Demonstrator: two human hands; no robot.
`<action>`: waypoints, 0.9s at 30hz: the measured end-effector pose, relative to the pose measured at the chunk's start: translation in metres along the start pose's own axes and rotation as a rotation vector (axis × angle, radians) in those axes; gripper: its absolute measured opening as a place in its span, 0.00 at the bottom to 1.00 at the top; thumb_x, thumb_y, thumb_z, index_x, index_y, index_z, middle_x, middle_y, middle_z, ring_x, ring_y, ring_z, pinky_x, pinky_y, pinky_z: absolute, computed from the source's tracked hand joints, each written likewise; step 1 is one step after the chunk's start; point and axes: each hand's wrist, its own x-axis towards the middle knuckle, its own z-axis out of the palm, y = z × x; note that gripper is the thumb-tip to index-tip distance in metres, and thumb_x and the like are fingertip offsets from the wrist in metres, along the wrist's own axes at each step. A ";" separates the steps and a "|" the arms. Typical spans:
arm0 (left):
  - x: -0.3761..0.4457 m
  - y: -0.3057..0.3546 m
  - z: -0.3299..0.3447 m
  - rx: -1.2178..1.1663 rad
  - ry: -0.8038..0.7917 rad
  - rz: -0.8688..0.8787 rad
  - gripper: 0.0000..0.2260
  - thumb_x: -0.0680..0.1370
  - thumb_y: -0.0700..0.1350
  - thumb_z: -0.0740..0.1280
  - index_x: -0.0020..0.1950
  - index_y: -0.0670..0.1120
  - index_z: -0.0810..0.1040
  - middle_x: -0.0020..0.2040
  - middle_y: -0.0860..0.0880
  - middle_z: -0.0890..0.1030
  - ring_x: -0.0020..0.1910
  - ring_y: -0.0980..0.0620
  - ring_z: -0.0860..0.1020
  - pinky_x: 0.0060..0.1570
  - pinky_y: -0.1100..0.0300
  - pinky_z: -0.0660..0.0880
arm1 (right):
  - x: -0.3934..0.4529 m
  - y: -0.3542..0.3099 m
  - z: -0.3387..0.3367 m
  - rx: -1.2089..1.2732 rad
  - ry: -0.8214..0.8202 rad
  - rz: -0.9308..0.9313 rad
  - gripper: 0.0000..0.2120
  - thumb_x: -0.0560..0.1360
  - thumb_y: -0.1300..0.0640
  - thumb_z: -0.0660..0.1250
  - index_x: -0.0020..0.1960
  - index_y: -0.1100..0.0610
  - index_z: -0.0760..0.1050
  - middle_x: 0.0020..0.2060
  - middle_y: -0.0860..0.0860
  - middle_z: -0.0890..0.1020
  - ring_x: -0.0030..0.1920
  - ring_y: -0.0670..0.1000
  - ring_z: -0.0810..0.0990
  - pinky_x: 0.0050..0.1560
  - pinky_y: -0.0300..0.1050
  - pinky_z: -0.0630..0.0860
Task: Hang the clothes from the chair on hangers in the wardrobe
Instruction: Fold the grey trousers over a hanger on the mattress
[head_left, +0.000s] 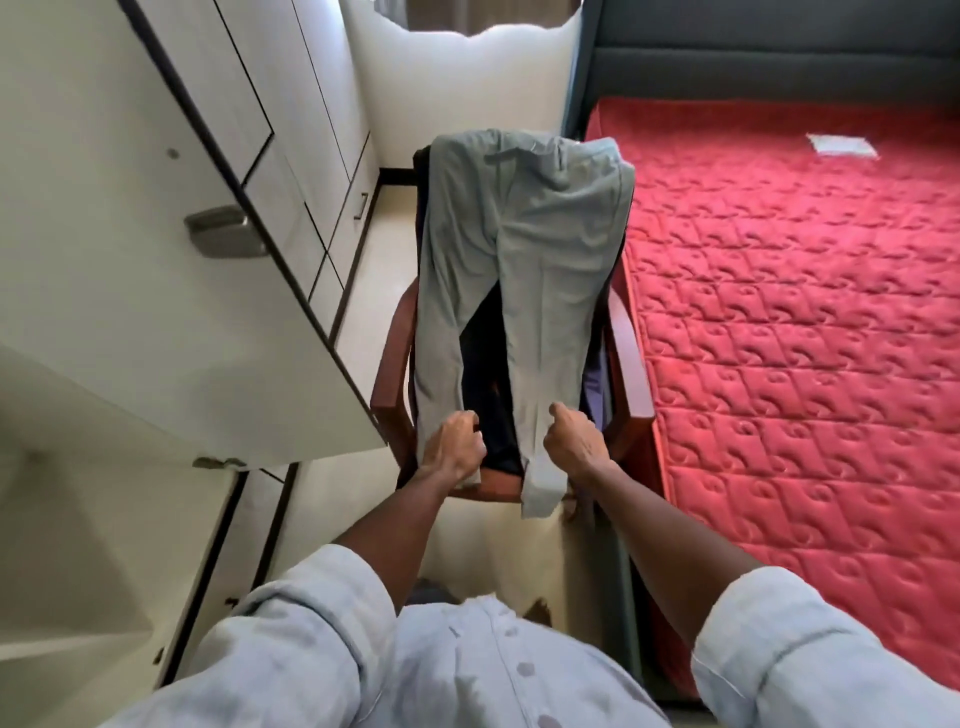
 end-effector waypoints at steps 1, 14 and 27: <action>0.012 0.009 -0.005 -0.001 0.015 0.008 0.12 0.78 0.42 0.61 0.60 0.44 0.78 0.59 0.44 0.79 0.57 0.42 0.78 0.52 0.54 0.74 | 0.014 0.003 -0.009 0.007 0.016 -0.004 0.15 0.74 0.63 0.57 0.60 0.60 0.71 0.56 0.63 0.79 0.56 0.64 0.77 0.51 0.52 0.73; 0.254 0.100 -0.099 -0.170 0.295 0.135 0.11 0.77 0.38 0.62 0.57 0.39 0.79 0.57 0.39 0.80 0.55 0.40 0.79 0.55 0.50 0.76 | 0.235 -0.015 -0.135 0.062 0.241 -0.043 0.16 0.73 0.64 0.59 0.59 0.60 0.73 0.56 0.62 0.80 0.58 0.62 0.78 0.55 0.52 0.75; 0.482 0.162 -0.224 -0.167 0.466 -0.002 0.19 0.77 0.45 0.64 0.67 0.43 0.70 0.66 0.42 0.73 0.65 0.42 0.71 0.67 0.50 0.66 | 0.436 -0.078 -0.218 -0.214 0.410 -0.179 0.26 0.73 0.56 0.65 0.71 0.52 0.68 0.72 0.56 0.64 0.70 0.59 0.62 0.66 0.56 0.59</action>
